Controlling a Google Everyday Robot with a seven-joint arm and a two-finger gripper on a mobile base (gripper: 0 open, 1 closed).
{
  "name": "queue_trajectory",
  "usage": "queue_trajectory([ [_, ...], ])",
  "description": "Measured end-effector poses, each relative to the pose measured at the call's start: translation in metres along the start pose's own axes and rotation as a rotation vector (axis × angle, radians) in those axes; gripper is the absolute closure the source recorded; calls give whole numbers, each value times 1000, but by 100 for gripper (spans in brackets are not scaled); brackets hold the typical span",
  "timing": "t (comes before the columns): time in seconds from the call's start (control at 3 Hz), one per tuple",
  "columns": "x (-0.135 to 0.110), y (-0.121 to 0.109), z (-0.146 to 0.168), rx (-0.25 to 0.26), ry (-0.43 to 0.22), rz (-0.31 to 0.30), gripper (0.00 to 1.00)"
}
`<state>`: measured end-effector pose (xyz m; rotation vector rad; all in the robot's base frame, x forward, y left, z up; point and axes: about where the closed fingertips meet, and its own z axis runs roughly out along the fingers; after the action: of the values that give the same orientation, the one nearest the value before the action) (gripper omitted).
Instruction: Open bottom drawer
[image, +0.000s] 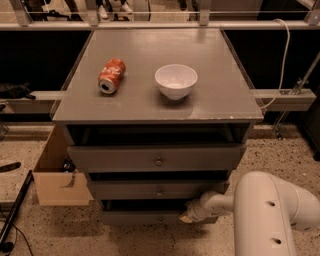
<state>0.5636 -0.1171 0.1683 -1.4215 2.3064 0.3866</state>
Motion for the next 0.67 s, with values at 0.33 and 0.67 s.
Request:
queue_trajectory([
  [0.33, -1, 0, -3, 0, 0, 0, 100],
  [0.67, -1, 0, -3, 0, 0, 0, 82],
])
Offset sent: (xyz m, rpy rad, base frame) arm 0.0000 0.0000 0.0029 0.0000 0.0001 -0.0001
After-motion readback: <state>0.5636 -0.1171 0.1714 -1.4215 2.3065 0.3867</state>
